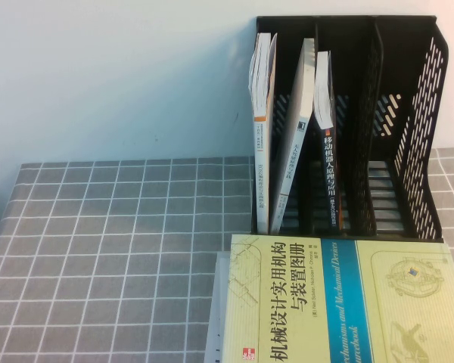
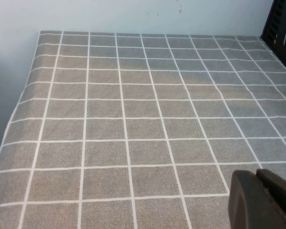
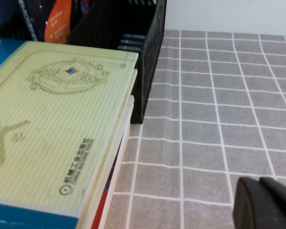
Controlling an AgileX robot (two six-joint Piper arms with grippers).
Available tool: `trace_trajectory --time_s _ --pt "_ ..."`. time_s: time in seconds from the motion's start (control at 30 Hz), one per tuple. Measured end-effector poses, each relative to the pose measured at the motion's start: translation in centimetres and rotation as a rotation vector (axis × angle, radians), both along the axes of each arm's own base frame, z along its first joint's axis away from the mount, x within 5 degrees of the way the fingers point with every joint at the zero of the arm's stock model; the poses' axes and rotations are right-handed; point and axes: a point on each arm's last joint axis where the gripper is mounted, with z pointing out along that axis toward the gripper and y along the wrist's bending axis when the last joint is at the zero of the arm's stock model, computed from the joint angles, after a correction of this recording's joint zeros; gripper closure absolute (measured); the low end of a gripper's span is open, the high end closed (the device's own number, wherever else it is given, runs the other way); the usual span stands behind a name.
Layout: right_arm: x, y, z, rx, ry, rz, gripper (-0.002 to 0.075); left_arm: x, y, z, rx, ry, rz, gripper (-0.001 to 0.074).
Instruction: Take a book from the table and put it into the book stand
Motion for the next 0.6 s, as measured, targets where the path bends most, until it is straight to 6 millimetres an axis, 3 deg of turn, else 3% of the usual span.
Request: trace_trajectory --time_s 0.33,0.6 --pt "0.0 0.0 0.0 0.001 0.0 0.0 0.0729 0.2 0.0 0.7 -0.05 -0.085 0.01 0.0738" --pt "0.4 -0.1 0.7 -0.02 -0.121 -0.003 0.0729 0.3 0.8 4.0 -0.382 -0.417 0.105 0.0738"
